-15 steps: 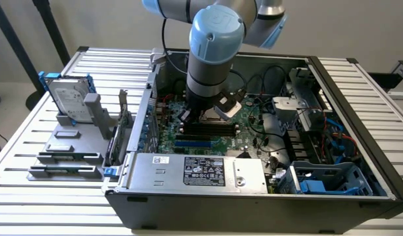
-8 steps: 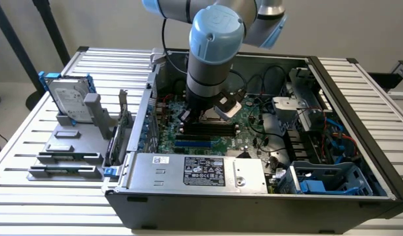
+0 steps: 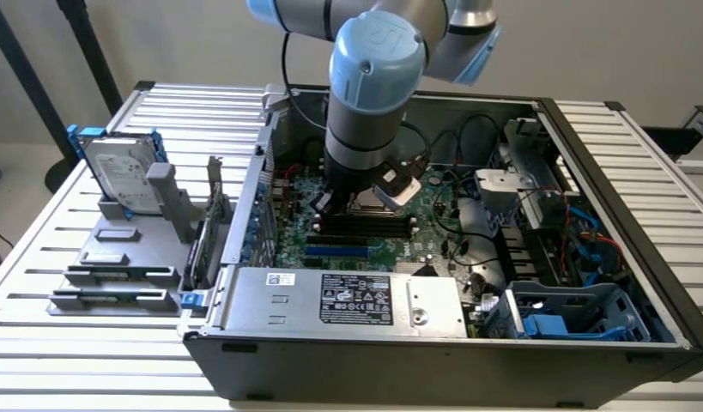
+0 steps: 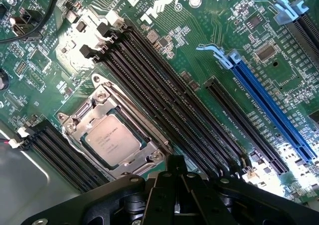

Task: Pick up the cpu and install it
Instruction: 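Install the second cpu locking lever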

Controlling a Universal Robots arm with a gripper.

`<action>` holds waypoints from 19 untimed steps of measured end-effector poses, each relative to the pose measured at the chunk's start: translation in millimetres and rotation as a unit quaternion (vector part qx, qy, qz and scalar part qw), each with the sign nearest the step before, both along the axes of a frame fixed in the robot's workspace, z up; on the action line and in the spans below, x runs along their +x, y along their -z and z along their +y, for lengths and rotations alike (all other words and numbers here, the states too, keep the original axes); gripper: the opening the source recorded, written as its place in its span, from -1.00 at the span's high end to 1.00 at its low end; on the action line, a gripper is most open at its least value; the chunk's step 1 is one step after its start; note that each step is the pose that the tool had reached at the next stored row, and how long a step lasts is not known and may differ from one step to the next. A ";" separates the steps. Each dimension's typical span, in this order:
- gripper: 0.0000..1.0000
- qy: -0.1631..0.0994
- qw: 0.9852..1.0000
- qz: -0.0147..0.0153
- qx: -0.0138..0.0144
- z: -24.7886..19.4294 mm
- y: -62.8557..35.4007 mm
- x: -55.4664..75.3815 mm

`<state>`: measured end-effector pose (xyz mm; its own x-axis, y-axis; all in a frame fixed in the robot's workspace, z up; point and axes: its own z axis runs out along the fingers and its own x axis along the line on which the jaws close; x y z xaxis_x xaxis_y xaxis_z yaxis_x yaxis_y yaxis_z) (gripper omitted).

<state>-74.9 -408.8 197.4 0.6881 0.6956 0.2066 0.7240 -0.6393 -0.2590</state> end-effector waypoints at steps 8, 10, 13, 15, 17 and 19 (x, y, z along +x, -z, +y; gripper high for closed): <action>0.79 0.000 1.000 0.000 0.001 -0.1 0.8 -0.7; 0.79 0.000 1.000 0.000 0.001 0.0 0.3 -0.7; 0.79 0.000 1.000 0.001 0.001 0.0 -3.5 -0.5; 0.79 0.000 1.000 0.001 0.001 0.0 -7.2 0.1; 0.79 0.000 1.000 0.002 0.001 0.0 -9.9 1.4; 0.79 0.000 1.000 0.002 0.001 0.0 -13.7 3.3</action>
